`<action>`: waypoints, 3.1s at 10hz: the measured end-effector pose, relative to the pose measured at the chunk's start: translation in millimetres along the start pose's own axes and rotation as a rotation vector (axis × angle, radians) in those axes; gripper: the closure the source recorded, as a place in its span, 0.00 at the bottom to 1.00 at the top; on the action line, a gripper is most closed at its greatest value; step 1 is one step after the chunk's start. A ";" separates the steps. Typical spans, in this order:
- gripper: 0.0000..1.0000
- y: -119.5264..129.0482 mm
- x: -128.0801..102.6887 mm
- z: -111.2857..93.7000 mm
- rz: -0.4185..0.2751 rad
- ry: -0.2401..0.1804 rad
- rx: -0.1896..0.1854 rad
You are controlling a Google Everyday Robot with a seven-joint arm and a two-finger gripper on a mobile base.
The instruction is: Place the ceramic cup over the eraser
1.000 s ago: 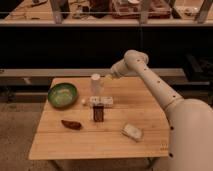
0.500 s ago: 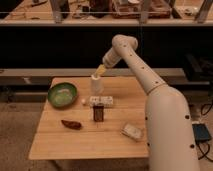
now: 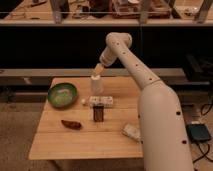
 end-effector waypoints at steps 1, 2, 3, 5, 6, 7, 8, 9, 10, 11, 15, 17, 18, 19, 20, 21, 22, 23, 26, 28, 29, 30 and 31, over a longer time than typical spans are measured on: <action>0.20 -2.7 2.2 1.3 0.002 -0.001 0.003; 0.20 -2.8 1.5 1.5 0.018 -0.005 0.001; 0.20 -1.3 -0.5 1.0 0.051 -0.009 -0.009; 0.20 -10.6 6.5 4.1 0.133 0.005 -0.010; 0.20 -14.2 9.6 5.2 0.150 0.010 -0.008; 0.20 -13.8 9.1 4.8 0.162 0.012 -0.010; 0.20 -12.6 7.9 3.8 0.165 0.011 -0.010; 0.20 -12.5 6.0 4.3 0.170 0.005 -0.008; 0.20 -12.4 2.2 6.0 0.188 -0.017 -0.010; 0.20 -10.8 -5.3 8.6 0.231 -0.060 -0.025; 0.20 -12.4 -23.1 18.8 0.511 -0.221 -0.116; 0.20 -20.1 -23.6 23.3 0.615 -0.264 -0.134; 0.20 -19.7 -26.8 23.5 0.657 -0.281 -0.151; 0.20 -20.4 -27.3 23.8 0.671 -0.287 -0.154; 0.20 -22.1 -26.6 26.2 0.665 -0.287 -0.156; 0.20 -23.5 -21.8 32.5 0.644 -0.266 -0.164; 0.20 -24.0 -15.8 38.5 0.624 -0.239 -0.171; 0.20 -26.6 -8.4 46.1 0.605 -0.208 -0.171; 0.20 -25.2 -9.7 60.2 0.583 -0.162 -0.190; 0.20 -29.8 -14.9 69.6 0.587 -0.162 -0.195; 0.20 -30.5 -16.2 72.4 0.593 -0.158 -0.191; 0.20 -30.9 -17.9 75.6 0.600 -0.153 -0.187; 0.20 -29.4 -20.7 78.6 0.606 -0.152 -0.187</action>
